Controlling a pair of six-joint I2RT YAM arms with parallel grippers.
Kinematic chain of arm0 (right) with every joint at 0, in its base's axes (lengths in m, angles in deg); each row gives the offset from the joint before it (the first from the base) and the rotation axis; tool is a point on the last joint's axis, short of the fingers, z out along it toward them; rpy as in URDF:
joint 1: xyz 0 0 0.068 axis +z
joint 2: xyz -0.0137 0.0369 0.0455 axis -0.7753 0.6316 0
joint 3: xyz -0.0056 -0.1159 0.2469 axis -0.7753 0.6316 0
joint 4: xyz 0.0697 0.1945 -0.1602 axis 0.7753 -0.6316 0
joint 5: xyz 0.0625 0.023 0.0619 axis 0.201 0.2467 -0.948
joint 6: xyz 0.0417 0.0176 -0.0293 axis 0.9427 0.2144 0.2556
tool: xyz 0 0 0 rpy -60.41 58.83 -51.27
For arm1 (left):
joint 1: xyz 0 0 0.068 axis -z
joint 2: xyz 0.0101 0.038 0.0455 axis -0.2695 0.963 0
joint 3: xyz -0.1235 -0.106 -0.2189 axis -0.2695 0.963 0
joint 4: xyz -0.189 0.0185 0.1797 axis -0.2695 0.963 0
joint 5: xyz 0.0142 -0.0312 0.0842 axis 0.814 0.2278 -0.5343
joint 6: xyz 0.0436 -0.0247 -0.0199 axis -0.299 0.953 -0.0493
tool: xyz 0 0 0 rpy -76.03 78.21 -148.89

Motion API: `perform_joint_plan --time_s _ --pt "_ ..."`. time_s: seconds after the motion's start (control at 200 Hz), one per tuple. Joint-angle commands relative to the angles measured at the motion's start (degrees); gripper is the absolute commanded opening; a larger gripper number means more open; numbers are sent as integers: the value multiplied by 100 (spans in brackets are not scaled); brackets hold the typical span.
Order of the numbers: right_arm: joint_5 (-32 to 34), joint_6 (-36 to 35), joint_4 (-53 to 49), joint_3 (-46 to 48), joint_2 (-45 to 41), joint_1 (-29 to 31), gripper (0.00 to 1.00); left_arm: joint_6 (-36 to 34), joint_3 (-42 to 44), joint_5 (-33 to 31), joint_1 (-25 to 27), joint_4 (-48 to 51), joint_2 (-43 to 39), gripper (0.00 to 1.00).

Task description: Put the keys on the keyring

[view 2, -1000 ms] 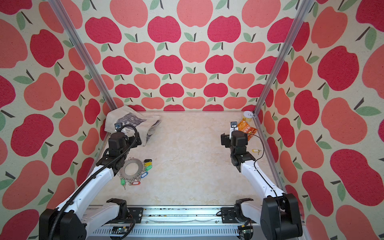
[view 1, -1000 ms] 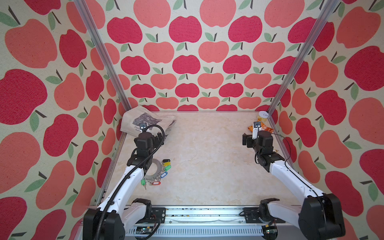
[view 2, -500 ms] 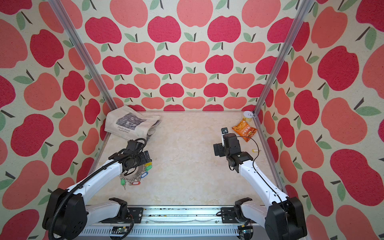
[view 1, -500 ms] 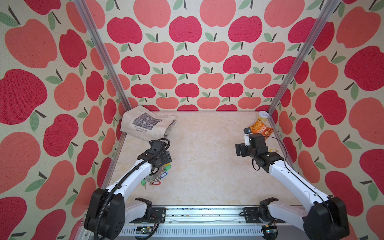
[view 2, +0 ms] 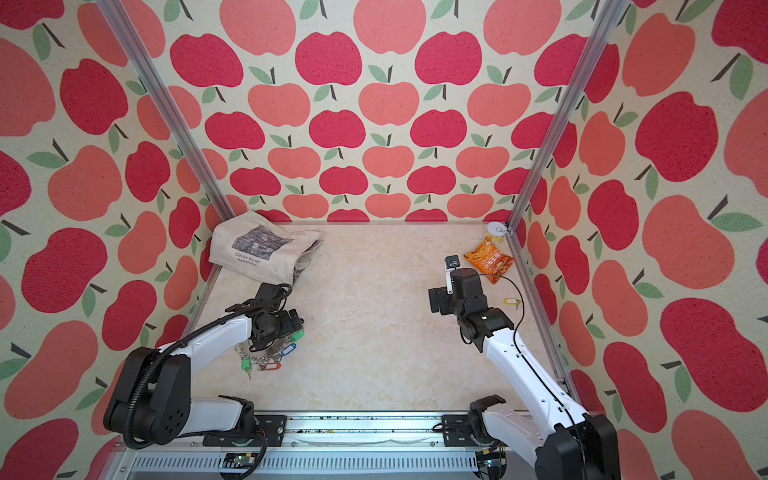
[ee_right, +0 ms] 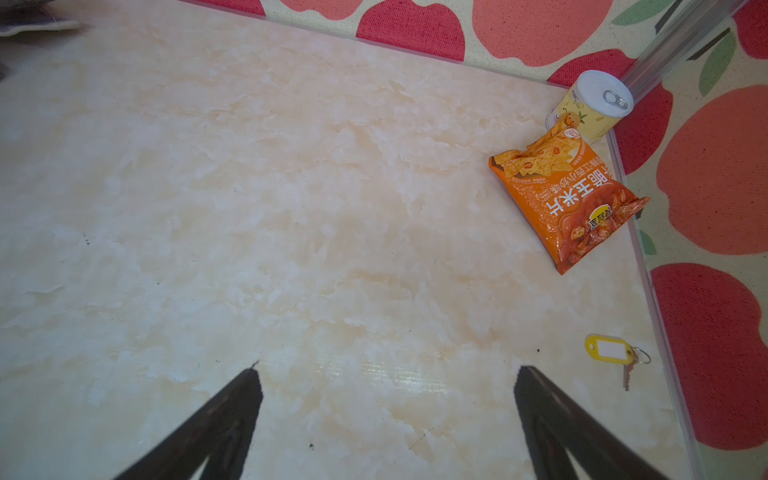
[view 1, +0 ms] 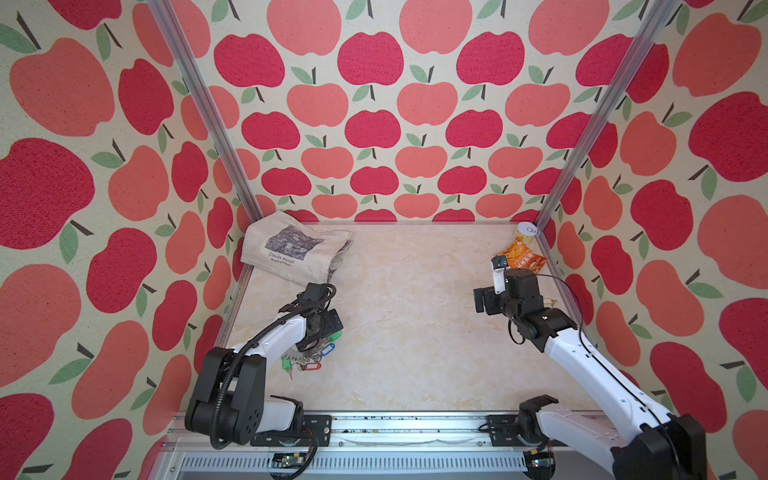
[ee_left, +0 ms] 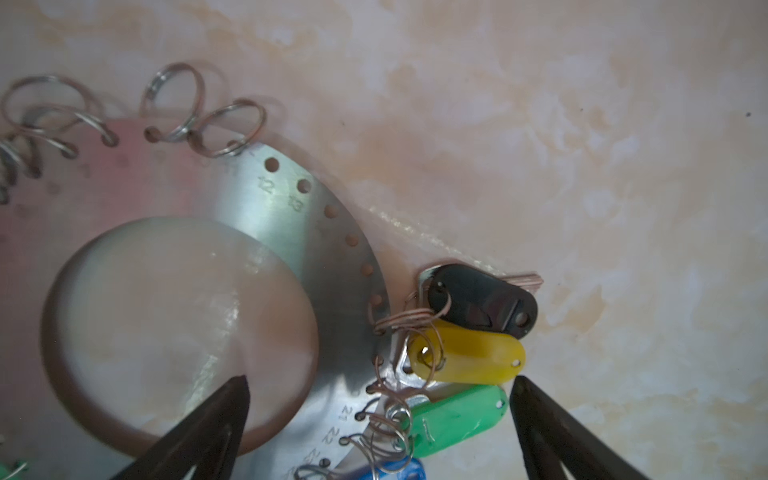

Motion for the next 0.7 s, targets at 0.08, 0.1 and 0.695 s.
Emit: perform_joint_plan --time_s 0.08,0.1,0.695 --pt "-104 98 -79 -236 -113 40 99 -44 -217 503 183 -182 464 100" --pt "-103 93 -95 -243 -109 46 99 -46 -253 537 233 -200 508 100" --pt "-103 230 -155 -265 128 94 99 362 -3312 1987 1636 -328 3539 98"
